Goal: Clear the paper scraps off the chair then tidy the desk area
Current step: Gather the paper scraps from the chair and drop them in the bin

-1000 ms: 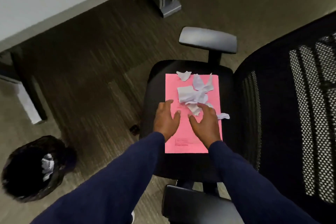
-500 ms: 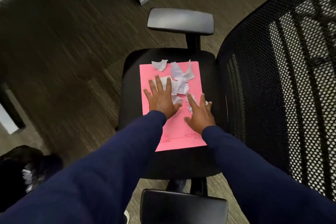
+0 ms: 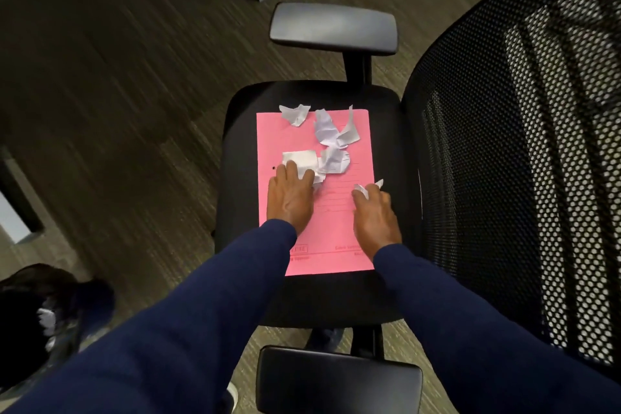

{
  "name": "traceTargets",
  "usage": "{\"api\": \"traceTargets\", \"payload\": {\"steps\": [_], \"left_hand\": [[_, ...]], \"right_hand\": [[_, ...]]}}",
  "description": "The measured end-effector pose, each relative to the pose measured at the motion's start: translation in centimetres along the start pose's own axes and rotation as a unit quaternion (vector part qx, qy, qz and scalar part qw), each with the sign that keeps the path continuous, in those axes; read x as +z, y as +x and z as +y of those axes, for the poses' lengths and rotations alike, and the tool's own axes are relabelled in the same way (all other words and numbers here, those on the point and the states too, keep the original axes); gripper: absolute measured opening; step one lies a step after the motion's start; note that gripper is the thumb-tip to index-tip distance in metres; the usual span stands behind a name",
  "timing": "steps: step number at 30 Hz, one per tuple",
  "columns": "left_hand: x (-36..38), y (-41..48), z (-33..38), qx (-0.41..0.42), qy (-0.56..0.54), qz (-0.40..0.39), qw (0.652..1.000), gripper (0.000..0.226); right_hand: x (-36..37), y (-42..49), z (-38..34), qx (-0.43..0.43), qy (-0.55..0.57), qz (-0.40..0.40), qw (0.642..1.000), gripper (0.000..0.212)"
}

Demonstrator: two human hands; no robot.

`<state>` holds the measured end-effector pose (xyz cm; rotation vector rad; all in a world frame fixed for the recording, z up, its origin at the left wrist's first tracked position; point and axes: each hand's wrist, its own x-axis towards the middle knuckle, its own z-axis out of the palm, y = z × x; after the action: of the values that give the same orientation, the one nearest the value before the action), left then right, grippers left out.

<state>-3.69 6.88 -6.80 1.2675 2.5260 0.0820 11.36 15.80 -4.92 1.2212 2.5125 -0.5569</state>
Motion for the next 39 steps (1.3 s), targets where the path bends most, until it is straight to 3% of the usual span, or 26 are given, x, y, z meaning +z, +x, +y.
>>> {"api": "traceTargets", "payload": {"steps": [4,9,15,19,23,28,35,39], "left_hand": [[-0.4,-0.4,-0.5,0.014,0.001,0.003,1.0,0.028],[-1.4,-1.0,-1.2,0.022,-0.024,0.012,0.999,0.027],[-3.5,-2.5,-2.2,-0.039,-0.167,0.041,0.984,0.013],[-5.1,-4.1,-3.5,-0.073,-0.239,0.045,0.967,0.013],[-6.5,-5.9,-5.5,-0.113,-0.329,0.042,0.937,0.005],[-7.4,-8.7,-9.8,-0.2,-0.442,0.043,0.873,0.01],[-7.6,-13.6,-19.7,-0.283,-0.496,0.092,0.816,0.009],[-7.4,-16.8,-25.7,-0.317,-0.494,0.127,0.8,0.012]], "right_hand": [[0.2,-0.4,0.1,-0.007,0.002,0.019,1.0,0.037],[0.1,-1.3,-0.5,-0.017,0.088,0.048,0.995,0.031],[-0.8,-2.3,-3.9,0.044,0.263,0.074,0.961,0.024],[-1.2,-2.7,-6.7,0.075,0.307,0.08,0.945,0.021],[-1.3,-3.0,-9.6,0.108,0.342,0.075,0.931,0.019],[-0.6,-3.6,-14.0,0.11,0.372,0.063,0.92,0.019],[1.9,-5.5,-23.2,0.072,0.412,0.033,0.908,0.019],[4.0,-6.8,-29.4,0.038,0.39,0.013,0.92,0.019]]}}
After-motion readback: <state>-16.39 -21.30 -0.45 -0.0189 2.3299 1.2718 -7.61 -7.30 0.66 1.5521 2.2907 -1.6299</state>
